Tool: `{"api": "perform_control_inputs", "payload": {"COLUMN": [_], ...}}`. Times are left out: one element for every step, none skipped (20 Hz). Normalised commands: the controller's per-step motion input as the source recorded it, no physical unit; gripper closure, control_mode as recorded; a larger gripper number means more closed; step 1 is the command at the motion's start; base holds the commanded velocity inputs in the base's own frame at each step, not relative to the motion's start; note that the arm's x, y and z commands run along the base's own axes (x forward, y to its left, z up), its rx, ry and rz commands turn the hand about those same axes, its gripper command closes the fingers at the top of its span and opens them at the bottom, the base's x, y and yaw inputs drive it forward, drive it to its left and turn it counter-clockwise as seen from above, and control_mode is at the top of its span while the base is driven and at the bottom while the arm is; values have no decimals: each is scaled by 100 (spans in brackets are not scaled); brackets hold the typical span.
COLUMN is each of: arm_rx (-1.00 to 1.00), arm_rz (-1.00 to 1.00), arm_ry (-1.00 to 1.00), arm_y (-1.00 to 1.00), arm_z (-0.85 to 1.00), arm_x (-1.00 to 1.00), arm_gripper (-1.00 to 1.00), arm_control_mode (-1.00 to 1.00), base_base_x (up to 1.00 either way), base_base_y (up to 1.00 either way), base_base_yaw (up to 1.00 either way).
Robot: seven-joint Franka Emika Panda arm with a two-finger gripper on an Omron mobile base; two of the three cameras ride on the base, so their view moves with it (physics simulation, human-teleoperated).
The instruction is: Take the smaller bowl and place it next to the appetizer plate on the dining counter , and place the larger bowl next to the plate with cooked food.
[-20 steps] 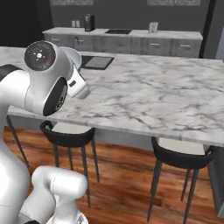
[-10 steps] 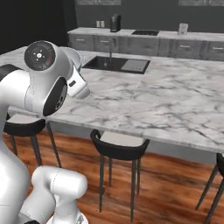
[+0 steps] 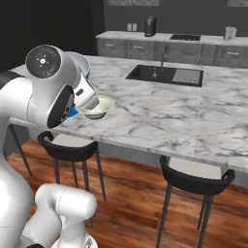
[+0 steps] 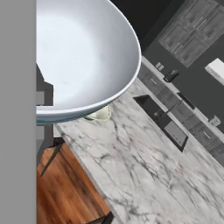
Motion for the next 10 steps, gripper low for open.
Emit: {"api": "perform_control_inputs", "payload": {"arm_rx": [0, 0, 0, 0, 0, 0, 0, 0, 0, 0], "arm_rz": [0, 0, 0, 0, 0, 0, 0, 0, 0, 0], "arm_ry": [0, 0, 0, 0, 0, 0, 0, 0, 0, 0], "arm_y": [0, 0, 0, 0, 0, 0, 0, 0, 0, 0], "arm_z": [0, 0, 0, 0, 0, 0, 0, 0, 0, 0], "arm_x": [0, 0, 0, 0, 0, 0, 0, 0, 0, 0], "arm_gripper": [100, 100, 100, 100, 100, 100, 100, 100, 100, 100], "arm_control_mode": [100, 100, 100, 100, 100, 100, 100, 100, 100, 100], "base_base_x": [43, 38, 33, 36, 37, 40, 54, 52, 47, 42], "base_base_y": [100, 100, 100, 100, 100, 100, 100, 100, 100, 100], "base_base_yaw": [0, 0, 0, 0, 0, 0, 0, 0, 0, 0]}}
